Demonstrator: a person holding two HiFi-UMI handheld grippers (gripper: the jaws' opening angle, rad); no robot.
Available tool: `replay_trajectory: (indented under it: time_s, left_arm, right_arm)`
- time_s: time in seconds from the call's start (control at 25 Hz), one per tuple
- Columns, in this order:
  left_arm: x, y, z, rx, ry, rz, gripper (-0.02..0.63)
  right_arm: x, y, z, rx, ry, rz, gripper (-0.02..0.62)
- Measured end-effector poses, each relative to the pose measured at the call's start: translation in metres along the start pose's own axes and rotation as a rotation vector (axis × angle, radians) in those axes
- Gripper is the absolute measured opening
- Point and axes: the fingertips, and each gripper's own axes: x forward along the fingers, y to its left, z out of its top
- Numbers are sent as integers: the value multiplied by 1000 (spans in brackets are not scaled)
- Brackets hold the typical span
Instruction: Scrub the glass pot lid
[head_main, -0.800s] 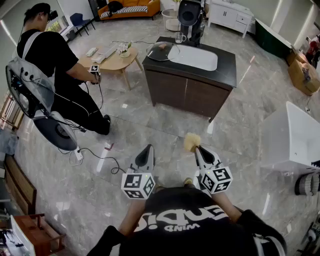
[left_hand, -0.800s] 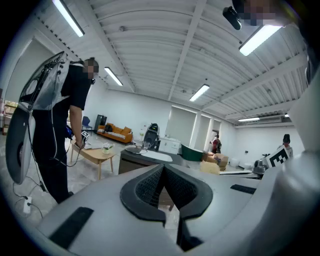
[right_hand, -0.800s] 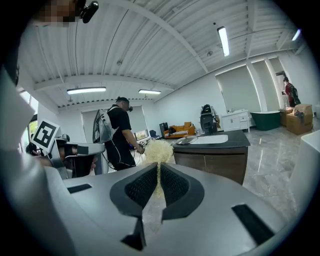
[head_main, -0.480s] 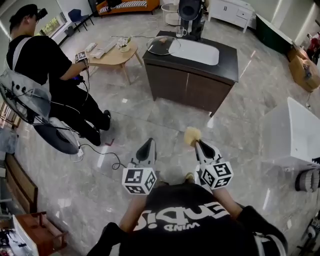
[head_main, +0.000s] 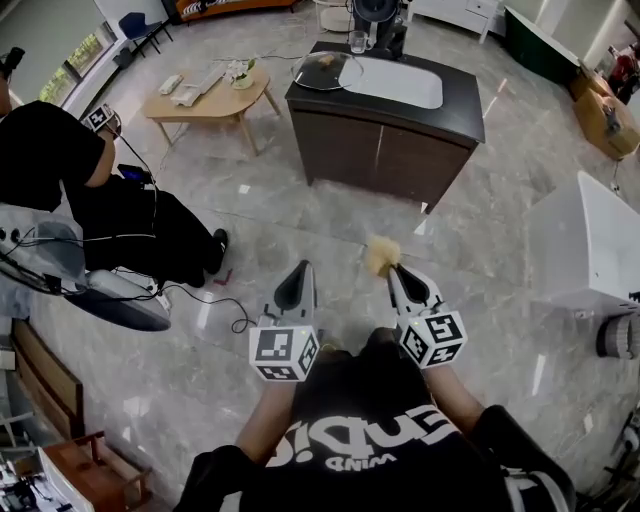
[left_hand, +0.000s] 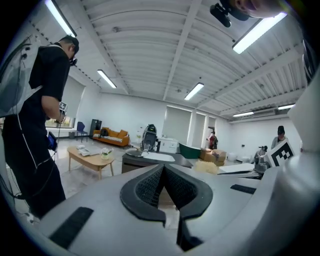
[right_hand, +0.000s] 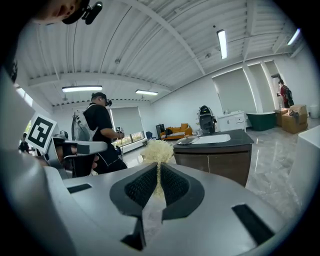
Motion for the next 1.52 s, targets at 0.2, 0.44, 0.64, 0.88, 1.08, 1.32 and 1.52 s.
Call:
replay_trajectory:
  time_s: [0.2,0.44,0.64,0.88,1.08,1.32,1.52]
  left_arm:
    - [4,21,-8,21,12,-15,14]
    - [21,41,-7,8,13,-24,14]
    - [53,59,-3,4,5,-21,14]
    - [102,80,14,10,8,-9,14]
    - [149,97,34,8,13,-4,14]
    - [213,113,58,-4,11,12,14]
    - [268,121,75,-7,11,25,14]
  right_arm:
    - [15,21,-5,-9,-7,-13,25]
    - [40,16,2,-25,-17,-41,25]
    - [75,-3,9,-20,-27,-43,25]
    - [125,-30,27,-2,-25,-27,25]
    - [172,-56,50,10,-23,-14,25]
    - [222,-91,80,9,-11,2,25]
    - [259,-128,109,0,-8,15,25]
